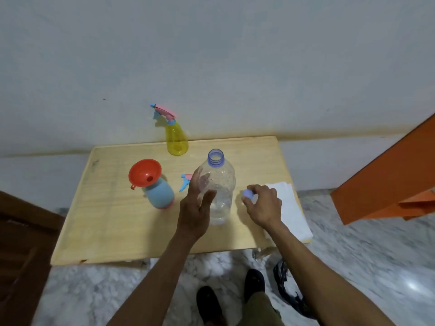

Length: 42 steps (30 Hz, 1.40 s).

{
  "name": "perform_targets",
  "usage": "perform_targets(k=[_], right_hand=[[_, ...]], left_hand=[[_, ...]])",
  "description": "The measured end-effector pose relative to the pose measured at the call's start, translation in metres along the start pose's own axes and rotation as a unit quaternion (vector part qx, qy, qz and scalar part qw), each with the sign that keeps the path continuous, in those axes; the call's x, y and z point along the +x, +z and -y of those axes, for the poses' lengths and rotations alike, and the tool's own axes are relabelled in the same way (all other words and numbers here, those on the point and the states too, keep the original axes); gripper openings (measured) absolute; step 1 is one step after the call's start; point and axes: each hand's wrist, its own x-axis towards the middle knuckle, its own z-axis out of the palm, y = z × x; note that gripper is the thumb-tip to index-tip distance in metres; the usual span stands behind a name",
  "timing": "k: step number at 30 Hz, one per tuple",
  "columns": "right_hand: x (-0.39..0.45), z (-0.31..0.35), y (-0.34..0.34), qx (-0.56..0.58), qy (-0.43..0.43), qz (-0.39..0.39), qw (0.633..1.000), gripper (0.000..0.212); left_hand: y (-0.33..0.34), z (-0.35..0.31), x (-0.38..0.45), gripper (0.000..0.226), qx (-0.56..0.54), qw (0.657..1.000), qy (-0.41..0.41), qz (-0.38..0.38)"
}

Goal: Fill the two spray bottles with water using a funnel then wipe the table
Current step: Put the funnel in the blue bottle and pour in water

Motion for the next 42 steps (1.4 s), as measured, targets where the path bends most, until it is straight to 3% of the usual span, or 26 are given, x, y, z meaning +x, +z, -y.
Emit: perform_targets(k=[9, 18, 20, 23, 26, 30, 33, 38, 42], right_hand=[[0.002, -0.025, 0.04, -0.234, -0.034, 0.015, 0.972, 0.029], [0.003, -0.023, 0.036, -0.235, -0.023, 0.044, 0.971, 0.045], [-0.001, -0.012, 0.027, -0.184, -0.007, 0.039, 0.982, 0.051], [-0.013, 0.007, 0.008, -0.01, -0.012, 0.025, 1.0, 0.066], [-0.032, 0.023, -0.006, 0.162, -0.071, 0.055, 0.983, 0.099], [-0.049, 0.056, -0.004, 0.277, -0.094, 0.042, 0.955, 0.136], [-0.055, 0.076, 0.007, 0.309, -0.108, 0.003, 0.945, 0.144], [-0.051, 0.093, 0.027, 0.291, -0.122, -0.069, 0.946, 0.133], [-0.043, 0.099, 0.029, 0.288, -0.131, -0.098, 0.943, 0.119]], left_hand=[[0.003, 0.003, 0.001, 0.083, 0.022, 1.0, 0.003, -0.017], [0.002, 0.002, 0.0, 0.084, 0.033, 0.999, 0.028, -0.014], [0.001, 0.0, 0.0, 0.085, 0.026, 0.999, 0.024, -0.013], [0.0, -0.006, -0.001, 0.081, 0.019, 1.0, 0.004, -0.001], [-0.004, -0.012, -0.002, 0.077, 0.02, 0.999, -0.017, 0.025], [-0.02, -0.019, -0.006, 0.091, 0.045, 0.997, -0.009, 0.068], [-0.041, -0.023, -0.013, 0.09, 0.071, 0.997, 0.025, -0.006], [-0.084, -0.024, -0.009, 0.068, 0.128, 0.962, 0.023, -0.238], [-0.116, -0.006, 0.004, 0.072, 0.17, 0.947, -0.031, -0.27]])
